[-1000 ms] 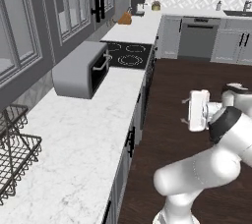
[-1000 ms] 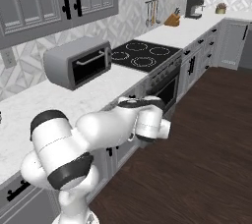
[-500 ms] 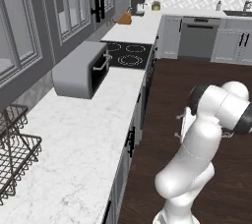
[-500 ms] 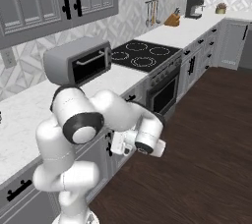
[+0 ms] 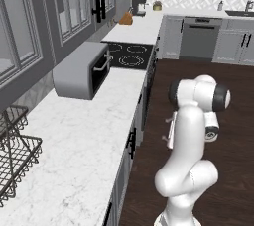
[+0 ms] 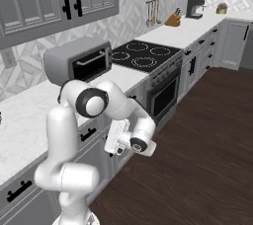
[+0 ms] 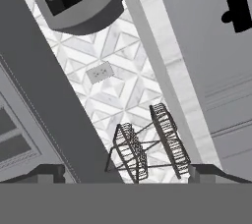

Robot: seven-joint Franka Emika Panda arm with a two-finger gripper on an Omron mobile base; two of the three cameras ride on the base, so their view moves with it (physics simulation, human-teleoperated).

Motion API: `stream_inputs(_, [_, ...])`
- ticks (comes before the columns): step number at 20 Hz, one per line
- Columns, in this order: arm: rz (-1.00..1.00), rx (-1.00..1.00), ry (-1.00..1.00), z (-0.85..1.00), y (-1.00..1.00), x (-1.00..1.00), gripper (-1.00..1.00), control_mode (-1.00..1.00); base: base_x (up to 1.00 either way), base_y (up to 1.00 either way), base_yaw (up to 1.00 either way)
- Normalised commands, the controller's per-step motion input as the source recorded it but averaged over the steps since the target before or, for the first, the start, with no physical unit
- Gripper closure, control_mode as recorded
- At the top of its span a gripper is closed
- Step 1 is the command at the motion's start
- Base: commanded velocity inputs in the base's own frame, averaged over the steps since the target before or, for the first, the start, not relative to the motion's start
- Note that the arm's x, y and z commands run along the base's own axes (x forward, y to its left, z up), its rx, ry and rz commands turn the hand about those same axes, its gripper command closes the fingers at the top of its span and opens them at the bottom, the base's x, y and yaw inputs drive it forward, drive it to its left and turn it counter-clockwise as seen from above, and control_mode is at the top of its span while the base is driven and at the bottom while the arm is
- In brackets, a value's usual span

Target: Take a straw from the drawer in front and place it inside the glass cup on the dining counter.

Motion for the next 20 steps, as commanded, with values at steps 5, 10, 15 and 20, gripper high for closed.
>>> stream_inputs(5, [0.0,-0.04,0.0,-0.31,0.52,0.24,-1.0,-1.0,0.0,0.0,0.0])
stream_inputs(10, [0.0,-0.03,0.0,-0.26,0.45,0.27,-1.0,-1.0,0.0,0.0,0.0])
stream_inputs(15, [-0.01,-0.15,0.0,-0.16,0.39,0.15,-1.0,-1.0,0.0,0.0,0.0])
stream_inputs(20, [-0.14,-0.26,-0.01,-0.22,0.46,0.01,-1.0,-1.0,0.0,0.0,0.0])
